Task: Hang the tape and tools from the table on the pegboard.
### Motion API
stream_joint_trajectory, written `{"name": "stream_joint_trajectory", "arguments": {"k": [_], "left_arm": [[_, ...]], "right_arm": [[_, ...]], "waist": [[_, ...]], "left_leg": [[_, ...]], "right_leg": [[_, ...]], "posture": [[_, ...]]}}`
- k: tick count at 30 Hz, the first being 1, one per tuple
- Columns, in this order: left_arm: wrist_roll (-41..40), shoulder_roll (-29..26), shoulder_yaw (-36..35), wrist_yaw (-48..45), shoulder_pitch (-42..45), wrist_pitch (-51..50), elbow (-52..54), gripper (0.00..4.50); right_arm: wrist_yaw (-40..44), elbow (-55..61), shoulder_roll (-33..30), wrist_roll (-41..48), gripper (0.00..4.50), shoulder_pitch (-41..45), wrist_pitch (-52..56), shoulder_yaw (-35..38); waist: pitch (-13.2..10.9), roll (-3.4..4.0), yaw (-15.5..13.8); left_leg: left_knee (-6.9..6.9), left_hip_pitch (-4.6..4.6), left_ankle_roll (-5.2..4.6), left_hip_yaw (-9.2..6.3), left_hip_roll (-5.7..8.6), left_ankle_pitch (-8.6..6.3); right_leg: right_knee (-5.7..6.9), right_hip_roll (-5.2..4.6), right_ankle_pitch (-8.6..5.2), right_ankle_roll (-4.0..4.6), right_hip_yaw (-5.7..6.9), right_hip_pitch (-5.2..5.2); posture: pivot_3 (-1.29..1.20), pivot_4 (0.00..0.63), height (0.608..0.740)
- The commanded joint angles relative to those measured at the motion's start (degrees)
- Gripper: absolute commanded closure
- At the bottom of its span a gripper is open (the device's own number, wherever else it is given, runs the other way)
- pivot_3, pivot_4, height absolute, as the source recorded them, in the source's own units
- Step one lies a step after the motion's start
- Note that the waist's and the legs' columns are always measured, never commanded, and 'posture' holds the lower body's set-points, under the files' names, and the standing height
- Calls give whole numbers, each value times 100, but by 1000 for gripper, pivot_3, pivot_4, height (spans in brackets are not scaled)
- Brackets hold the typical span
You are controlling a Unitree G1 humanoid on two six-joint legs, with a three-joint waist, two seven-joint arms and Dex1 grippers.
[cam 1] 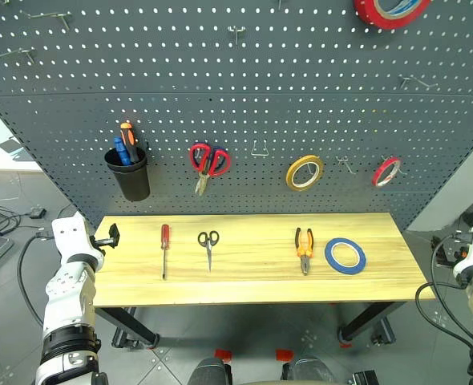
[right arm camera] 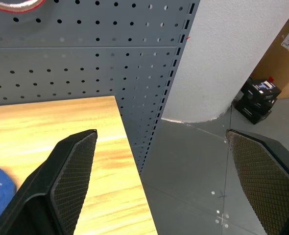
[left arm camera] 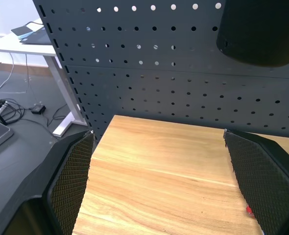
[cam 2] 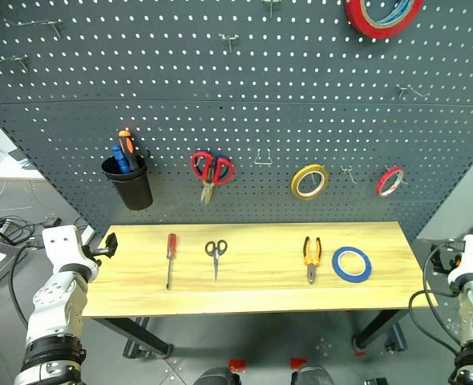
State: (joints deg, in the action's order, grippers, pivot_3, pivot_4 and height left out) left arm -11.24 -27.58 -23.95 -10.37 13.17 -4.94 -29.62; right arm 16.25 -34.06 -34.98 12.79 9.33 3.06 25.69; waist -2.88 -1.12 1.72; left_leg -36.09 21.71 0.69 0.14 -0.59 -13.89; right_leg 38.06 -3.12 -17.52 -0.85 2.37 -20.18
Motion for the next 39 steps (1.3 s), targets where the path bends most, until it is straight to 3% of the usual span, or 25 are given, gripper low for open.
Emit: {"name": "stream_joint_trajectory", "arguments": {"k": [1,15,19,24,28,33,39], "left_arm": [[106,-107,2,132,76,158,67,35],[-183,-58,-135,-54,-102,184,428,35],[312,-401,568,-692,-197,509,1087,35],[196,-720,1339,-1907,89,327,1948,35],[-77,-708,1844,-2766,277,-167,2363,35],[-269,-731,2396,-3640,360,-589,2747,35],[-194,-660,2651,-4006,579,-559,2610,35]], "right_arm": [[-7,125,-11,45,0,116,-134,51],[314,620,132,66,0,-5,-40,-160],[704,1320,210,43,0,-335,104,-502],[1113,2587,262,118,0,-780,589,-958],[1338,3440,174,141,0,-924,1239,-1291],[1408,4314,83,95,0,-1051,2224,-1728],[1408,4391,31,-87,0,-824,2796,-2088]], "waist": [[0,-1,0],[1,-1,6],[-14,-5,-9],[-137,23,-85],[-242,59,-73],[-468,49,11],[-718,19,22]], "left_leg": [[0,0,0,1,0,0],[0,-4,0,7,-2,0],[1,-3,0,5,-3,0],[-2,-3,-1,9,-2,0],[-1,-1,-2,16,-3,-1],[2,4,-4,14,-10,-2],[0,22,-5,16,-9,-2]], "right_leg": [[0,0,0,0,-2,0],[4,1,1,-1,-9,-1],[3,1,1,0,-9,-1],[0,-2,2,1,-14,2],[-1,0,2,1,-21,-3],[2,8,1,1,-20,-11],[0,6,1,1,-21,-29]], "posture": [[-40,9,740],[-31,26,740],[-28,51,740],[-40,98,740],[-57,128,740],[-92,171,740],[-124,210,740]]}}
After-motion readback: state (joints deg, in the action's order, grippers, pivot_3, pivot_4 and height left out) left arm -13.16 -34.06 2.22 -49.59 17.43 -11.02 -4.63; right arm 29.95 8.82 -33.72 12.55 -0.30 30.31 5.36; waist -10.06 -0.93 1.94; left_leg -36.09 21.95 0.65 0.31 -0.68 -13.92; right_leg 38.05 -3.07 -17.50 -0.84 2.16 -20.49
